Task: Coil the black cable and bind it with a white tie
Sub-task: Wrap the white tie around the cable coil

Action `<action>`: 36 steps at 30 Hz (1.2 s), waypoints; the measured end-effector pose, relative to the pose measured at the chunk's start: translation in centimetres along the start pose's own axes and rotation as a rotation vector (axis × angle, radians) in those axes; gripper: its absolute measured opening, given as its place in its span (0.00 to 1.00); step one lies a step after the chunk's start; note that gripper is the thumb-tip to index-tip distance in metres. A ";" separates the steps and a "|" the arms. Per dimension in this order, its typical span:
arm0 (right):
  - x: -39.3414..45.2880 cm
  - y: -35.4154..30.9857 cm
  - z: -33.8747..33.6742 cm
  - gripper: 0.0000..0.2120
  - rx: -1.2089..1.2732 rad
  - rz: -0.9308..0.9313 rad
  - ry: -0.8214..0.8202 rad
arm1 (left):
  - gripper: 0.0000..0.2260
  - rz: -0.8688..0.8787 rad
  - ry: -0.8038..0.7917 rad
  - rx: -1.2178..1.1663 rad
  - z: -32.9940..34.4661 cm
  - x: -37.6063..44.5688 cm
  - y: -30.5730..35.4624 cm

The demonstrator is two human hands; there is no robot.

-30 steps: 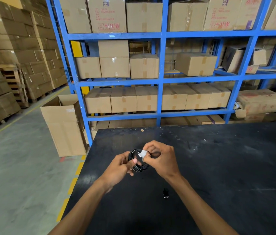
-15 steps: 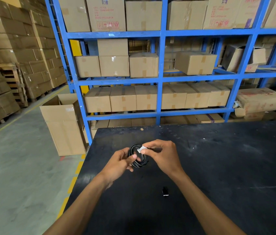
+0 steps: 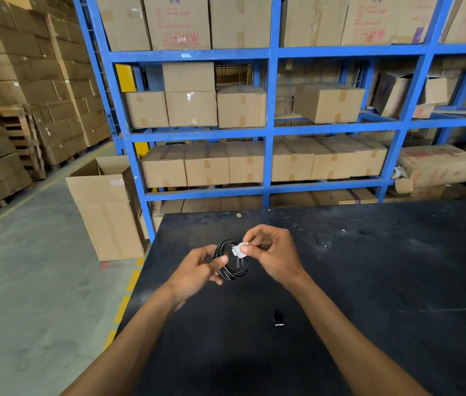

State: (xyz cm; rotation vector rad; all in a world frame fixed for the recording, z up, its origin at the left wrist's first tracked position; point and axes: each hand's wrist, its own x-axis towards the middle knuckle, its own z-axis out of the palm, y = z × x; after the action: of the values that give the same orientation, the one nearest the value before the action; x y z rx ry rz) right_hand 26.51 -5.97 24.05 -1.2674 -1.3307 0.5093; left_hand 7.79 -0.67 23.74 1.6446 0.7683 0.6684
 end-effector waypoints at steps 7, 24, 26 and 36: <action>-0.1 0.4 -0.1 0.09 0.056 0.090 -0.133 | 0.09 -0.023 -0.034 -0.069 -0.2 0.0 0.0; -1.3 1.2 1.1 0.08 0.171 0.201 0.041 | 0.10 -0.058 -0.090 -0.215 0.1 -0.4 -1.3; -1.4 1.3 1.0 0.07 0.164 0.209 0.018 | 0.10 -0.057 -0.084 -0.187 -0.1 -0.4 -1.2; -2.2 0.5 0.0 0.10 0.143 0.173 -0.329 | 0.11 -0.046 -0.125 -0.017 -0.3 -1.6 -0.9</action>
State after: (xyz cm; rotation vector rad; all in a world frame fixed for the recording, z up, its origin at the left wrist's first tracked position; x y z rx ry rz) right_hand 26.15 -7.69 22.67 -1.2202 -1.4315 0.9511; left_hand 6.47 -1.61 22.84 1.6319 0.7060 0.5332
